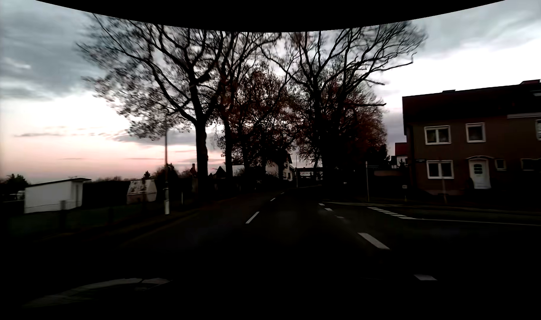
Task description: Follow the waypoints while adhering to traffic rules and regulations
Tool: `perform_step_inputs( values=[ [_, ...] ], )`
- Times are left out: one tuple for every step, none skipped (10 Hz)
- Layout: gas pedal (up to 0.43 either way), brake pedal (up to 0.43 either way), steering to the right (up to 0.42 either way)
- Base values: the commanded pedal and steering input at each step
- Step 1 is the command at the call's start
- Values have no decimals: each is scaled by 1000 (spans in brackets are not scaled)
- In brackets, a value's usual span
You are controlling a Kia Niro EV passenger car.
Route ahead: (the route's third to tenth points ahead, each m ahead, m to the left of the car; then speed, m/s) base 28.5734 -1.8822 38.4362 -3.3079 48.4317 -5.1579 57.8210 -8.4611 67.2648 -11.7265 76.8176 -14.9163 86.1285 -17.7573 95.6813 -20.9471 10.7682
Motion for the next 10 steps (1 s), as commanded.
perform_step_inputs(
  values=[
    [87, 0, -1],
    [87, 0, 0],
    [87, 0, 0],
    [98, 0, 2],
    [98, 0, 6],
    [98, 0, 9],
    [98, 0, 11],
    [110, 0, 13],
    [110, 0, 15],
    [110, 0, 18]
  ],
)
